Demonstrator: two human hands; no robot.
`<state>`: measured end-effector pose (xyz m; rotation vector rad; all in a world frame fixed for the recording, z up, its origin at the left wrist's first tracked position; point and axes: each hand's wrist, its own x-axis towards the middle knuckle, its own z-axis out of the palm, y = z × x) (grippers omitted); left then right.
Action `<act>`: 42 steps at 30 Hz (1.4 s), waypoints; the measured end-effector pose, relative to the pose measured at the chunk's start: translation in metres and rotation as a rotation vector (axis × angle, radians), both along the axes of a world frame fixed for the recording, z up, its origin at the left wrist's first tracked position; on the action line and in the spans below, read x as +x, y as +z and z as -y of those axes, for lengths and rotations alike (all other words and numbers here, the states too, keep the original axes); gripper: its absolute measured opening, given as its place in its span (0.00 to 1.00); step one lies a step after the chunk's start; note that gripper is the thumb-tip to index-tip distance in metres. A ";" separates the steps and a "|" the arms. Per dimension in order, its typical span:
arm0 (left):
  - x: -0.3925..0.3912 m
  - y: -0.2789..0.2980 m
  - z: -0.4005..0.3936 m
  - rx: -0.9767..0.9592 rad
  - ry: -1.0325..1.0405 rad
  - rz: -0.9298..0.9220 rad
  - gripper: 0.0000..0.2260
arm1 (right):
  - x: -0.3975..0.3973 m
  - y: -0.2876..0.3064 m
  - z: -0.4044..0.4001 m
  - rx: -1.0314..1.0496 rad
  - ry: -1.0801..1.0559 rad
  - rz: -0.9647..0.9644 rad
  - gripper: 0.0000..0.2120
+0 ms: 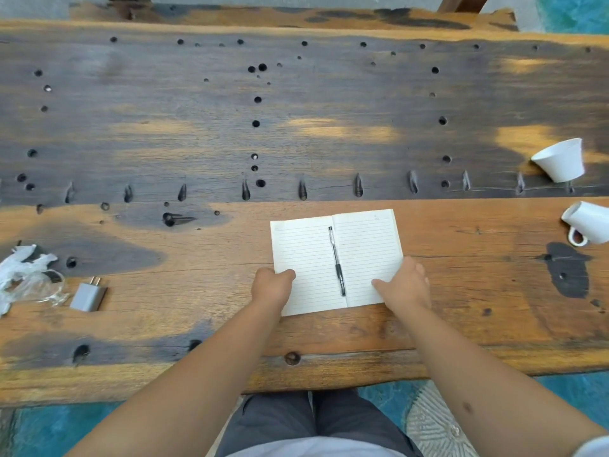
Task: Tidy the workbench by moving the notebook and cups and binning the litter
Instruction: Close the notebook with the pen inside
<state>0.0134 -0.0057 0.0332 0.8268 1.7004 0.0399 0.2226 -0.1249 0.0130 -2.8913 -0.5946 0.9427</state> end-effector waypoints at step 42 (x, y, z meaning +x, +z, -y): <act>0.011 -0.010 0.030 -0.200 -0.028 0.335 0.14 | -0.045 0.005 0.012 0.312 -0.120 -0.377 0.16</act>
